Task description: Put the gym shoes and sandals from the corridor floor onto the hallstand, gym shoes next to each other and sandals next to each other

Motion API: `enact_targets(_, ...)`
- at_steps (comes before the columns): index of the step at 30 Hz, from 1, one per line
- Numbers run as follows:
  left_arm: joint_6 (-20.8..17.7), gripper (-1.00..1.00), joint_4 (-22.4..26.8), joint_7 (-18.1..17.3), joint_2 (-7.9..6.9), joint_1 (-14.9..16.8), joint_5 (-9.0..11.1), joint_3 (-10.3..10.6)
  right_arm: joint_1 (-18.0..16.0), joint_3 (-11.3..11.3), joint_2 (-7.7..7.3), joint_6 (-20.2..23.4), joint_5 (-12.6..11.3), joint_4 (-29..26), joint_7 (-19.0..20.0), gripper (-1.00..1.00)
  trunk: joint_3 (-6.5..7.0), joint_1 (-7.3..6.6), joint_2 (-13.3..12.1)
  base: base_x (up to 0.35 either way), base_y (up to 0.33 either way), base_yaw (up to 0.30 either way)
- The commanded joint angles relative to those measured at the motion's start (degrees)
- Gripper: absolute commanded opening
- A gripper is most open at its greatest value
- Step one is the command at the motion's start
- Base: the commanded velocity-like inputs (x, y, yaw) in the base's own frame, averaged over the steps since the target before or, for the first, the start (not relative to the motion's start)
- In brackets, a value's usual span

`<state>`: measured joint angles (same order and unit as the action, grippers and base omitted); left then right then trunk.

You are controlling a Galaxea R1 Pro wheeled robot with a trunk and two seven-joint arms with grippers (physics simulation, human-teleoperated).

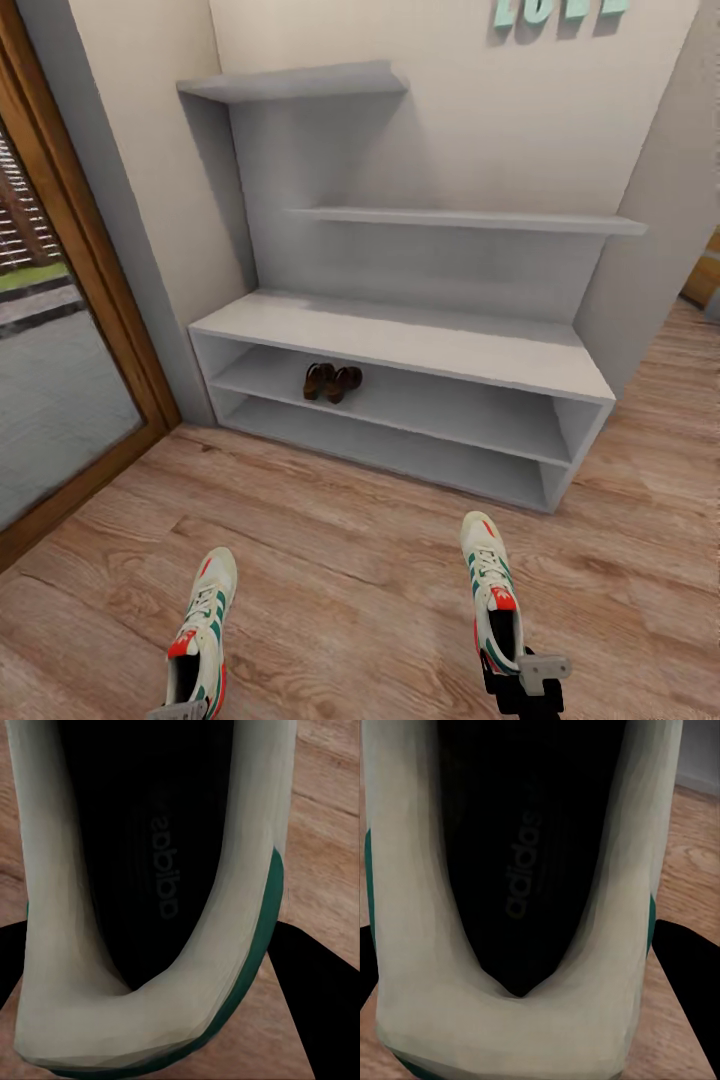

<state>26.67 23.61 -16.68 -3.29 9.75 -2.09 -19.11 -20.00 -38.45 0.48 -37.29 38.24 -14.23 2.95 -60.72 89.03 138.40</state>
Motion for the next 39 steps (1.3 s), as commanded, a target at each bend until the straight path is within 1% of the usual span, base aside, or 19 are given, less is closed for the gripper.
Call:
enact_targets(1, 0.13, -1.0, -0.07, -0.55, 0.04, 0.03, -0.19, -0.49, -0.04, -0.49, 0.04, -0.15, 0.25, -0.04, 0.3, -1.0, -0.05, 0.01, 0.02, 0.207, 0.273, -0.264)
enact_targets(3, 0.14, -1.0, -0.35, -0.55, 0.04, 0.04, -0.19, -0.44, -0.04, -0.49, 0.04, -0.15, 0.25, -0.02, 0.3, -1.0, -0.05, 0.01, 0.02, 0.215, 0.256, -0.264)
enact_targets(4, 0.14, -1.0, -1.35, -0.55, 0.04, 0.05, -0.26, -0.41, -0.04, -0.49, 0.04, -0.15, 0.25, -0.01, 0.3, -1.0, -0.05, 0.01, 0.02, 0.192, 0.188, -0.264)
enact_targets(8, 0.14, -1.0, -1.73, -0.55, 0.04, 0.03, -0.3, -0.4, -0.04, -0.49, 0.04, -0.15, 0.25, -0.01, 0.3, -1.0, -0.05, 0.01, 0.02, 0.093, 0.077, -0.264)
enact_targets(39, 0.14, -1.0, -1.81, -0.55, 0.04, 0.05, -0.37, -0.27, -0.04, -0.49, 0.04, -0.15, 0.25, -0.02, 0.3, -1.0, -0.05, 0.01, 0.02, 0.001, 0.001, -0.264)
